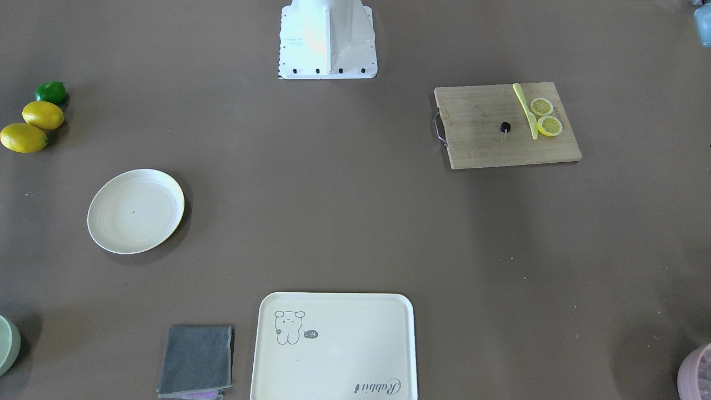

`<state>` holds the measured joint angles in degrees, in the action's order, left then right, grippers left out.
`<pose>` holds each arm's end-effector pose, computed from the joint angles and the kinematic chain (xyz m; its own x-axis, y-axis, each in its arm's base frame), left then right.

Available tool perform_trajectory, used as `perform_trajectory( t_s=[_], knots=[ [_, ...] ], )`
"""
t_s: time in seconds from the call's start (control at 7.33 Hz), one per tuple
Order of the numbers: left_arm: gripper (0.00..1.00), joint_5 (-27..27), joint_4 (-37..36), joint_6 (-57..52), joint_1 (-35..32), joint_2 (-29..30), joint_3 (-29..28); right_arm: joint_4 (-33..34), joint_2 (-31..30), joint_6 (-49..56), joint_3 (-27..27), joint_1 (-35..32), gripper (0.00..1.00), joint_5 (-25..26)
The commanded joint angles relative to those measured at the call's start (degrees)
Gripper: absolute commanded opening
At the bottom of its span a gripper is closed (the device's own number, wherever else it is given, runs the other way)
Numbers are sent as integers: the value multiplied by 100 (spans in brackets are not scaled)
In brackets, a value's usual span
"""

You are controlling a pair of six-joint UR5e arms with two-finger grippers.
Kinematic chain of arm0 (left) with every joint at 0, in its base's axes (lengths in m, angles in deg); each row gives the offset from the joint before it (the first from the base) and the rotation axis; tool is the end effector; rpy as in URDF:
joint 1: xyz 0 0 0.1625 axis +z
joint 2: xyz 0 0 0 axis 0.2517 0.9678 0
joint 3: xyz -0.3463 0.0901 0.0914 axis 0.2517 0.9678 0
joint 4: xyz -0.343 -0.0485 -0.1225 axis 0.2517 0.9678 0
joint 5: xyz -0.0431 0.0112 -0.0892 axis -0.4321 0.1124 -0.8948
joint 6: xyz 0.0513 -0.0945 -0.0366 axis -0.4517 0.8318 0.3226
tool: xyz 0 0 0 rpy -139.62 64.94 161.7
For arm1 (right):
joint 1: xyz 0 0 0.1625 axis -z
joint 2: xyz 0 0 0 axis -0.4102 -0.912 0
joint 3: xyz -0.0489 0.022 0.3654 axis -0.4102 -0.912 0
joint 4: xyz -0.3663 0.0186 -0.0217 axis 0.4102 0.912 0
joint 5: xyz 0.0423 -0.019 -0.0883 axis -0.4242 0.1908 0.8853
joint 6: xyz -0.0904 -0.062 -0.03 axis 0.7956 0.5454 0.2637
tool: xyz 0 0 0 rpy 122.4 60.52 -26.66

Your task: Place red cherry on plate

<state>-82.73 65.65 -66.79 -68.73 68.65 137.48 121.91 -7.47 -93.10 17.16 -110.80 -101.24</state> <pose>-0.0118 -0.4298 0.5287 0.7248 0.0472 -0.6873 0.1687 0.9551 0.2436 0.0252 -0.4480 0.5222 0.6946 -0.0193 0.7191 -0.0039 0.9995 0.0307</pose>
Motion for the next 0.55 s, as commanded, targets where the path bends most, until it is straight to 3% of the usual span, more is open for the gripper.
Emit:
perform_trajectory(
  t_s=[0.0,0.41],
  knots=[
    [98,5,-1,-2,-1,0,-15,0,-1,3,21,-33,100,-2],
    [98,6,8,-2,-1,0,-33,0,-1,-6,48,-33,100,-19]
  ],
)
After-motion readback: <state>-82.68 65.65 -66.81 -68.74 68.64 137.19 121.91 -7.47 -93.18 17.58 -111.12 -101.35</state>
